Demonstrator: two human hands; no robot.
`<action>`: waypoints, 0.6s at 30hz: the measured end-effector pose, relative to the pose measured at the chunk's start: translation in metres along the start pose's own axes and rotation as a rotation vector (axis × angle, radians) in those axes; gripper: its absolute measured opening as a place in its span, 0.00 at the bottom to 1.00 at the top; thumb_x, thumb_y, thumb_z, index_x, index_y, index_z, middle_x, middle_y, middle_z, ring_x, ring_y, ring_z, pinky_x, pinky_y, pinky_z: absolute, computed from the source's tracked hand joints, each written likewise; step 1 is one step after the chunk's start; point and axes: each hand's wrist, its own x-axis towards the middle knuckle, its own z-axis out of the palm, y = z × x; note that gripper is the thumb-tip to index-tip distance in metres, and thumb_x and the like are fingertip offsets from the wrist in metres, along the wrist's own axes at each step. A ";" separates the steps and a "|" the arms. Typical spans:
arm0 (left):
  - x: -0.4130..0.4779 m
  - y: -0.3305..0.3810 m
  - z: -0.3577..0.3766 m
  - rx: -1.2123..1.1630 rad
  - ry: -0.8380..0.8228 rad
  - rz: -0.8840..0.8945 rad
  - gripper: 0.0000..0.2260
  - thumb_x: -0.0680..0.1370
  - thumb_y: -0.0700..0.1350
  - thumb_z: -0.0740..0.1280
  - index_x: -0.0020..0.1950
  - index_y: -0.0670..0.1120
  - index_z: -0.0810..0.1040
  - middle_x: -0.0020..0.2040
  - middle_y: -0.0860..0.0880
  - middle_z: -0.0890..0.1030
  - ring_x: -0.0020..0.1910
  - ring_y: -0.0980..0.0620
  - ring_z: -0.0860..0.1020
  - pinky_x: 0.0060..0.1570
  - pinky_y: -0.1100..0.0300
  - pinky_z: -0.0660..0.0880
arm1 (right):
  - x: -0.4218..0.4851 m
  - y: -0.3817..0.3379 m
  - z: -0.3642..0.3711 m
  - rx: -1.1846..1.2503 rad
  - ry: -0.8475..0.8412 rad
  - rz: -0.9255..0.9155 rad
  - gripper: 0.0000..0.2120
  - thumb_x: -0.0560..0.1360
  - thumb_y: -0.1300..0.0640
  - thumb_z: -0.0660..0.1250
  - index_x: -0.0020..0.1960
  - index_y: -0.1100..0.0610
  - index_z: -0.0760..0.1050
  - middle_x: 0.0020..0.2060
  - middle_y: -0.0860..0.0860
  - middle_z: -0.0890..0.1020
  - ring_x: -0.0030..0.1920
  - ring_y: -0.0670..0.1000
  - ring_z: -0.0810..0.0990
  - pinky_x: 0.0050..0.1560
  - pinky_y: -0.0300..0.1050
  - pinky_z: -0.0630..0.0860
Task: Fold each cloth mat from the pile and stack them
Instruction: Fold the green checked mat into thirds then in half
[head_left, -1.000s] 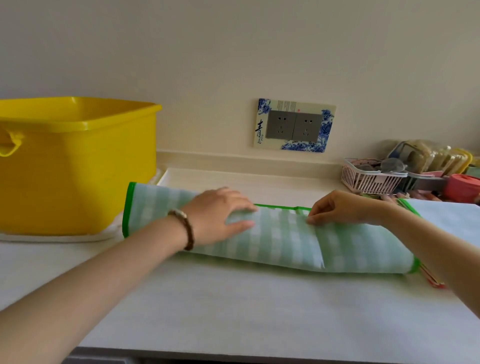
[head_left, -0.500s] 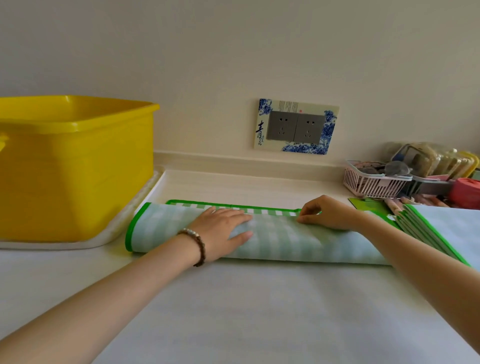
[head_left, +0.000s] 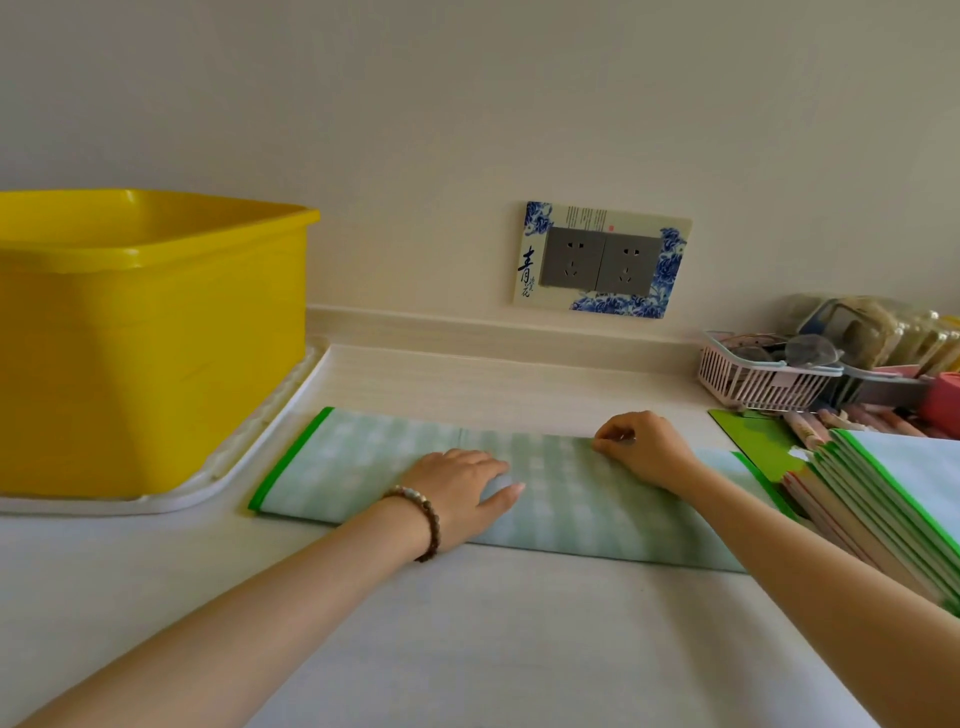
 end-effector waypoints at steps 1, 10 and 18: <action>-0.001 0.000 0.001 0.010 -0.003 -0.002 0.25 0.80 0.61 0.48 0.73 0.52 0.62 0.74 0.53 0.64 0.72 0.53 0.61 0.71 0.56 0.57 | -0.001 0.000 0.002 0.011 0.014 -0.002 0.04 0.74 0.53 0.69 0.47 0.52 0.81 0.47 0.50 0.83 0.49 0.51 0.77 0.54 0.49 0.75; -0.002 0.001 0.013 0.014 -0.107 -0.084 0.26 0.80 0.61 0.45 0.77 0.57 0.48 0.78 0.54 0.47 0.76 0.52 0.44 0.74 0.48 0.42 | -0.020 -0.025 0.015 -0.020 0.157 -0.028 0.12 0.77 0.54 0.63 0.59 0.53 0.78 0.59 0.53 0.78 0.59 0.55 0.76 0.59 0.46 0.69; -0.002 0.002 0.015 0.005 -0.099 -0.108 0.26 0.80 0.62 0.46 0.76 0.57 0.47 0.78 0.55 0.46 0.76 0.52 0.43 0.74 0.47 0.41 | -0.056 -0.085 0.062 -0.144 0.010 -0.066 0.20 0.81 0.53 0.51 0.71 0.57 0.64 0.72 0.52 0.65 0.73 0.51 0.60 0.70 0.46 0.54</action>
